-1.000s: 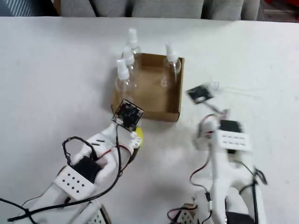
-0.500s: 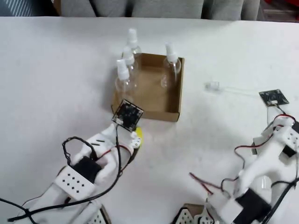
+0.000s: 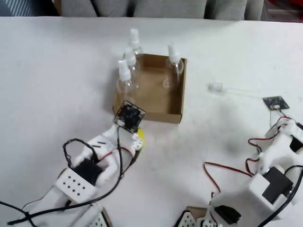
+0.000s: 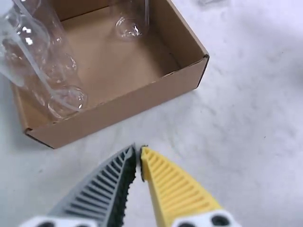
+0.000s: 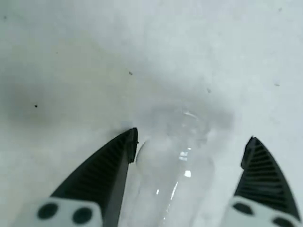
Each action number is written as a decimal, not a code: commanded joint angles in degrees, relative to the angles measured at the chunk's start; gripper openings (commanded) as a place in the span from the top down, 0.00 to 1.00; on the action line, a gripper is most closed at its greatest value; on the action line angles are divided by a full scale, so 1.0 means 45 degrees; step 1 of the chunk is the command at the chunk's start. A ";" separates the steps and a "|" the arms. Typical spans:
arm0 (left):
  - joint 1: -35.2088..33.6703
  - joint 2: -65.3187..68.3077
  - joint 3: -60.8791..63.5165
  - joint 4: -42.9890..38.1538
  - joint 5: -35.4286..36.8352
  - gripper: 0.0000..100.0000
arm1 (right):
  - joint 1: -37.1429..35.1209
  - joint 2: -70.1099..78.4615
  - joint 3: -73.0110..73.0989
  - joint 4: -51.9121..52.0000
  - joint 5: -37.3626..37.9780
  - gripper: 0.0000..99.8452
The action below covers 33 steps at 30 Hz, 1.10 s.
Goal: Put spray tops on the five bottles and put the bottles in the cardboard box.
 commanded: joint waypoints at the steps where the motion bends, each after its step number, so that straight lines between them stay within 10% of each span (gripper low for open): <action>1: -0.0107 -0.0322 -0.0059 -0.0410 0.0020 0.98 | 0.0127 -0.0088 -0.2012 0.2217 0.0059 0.73; 33: -0.0107 -0.0322 -0.0059 -0.0410 0.0020 0.98 | 0.0635 0.0342 -0.1426 0.2471 -0.2969 0.75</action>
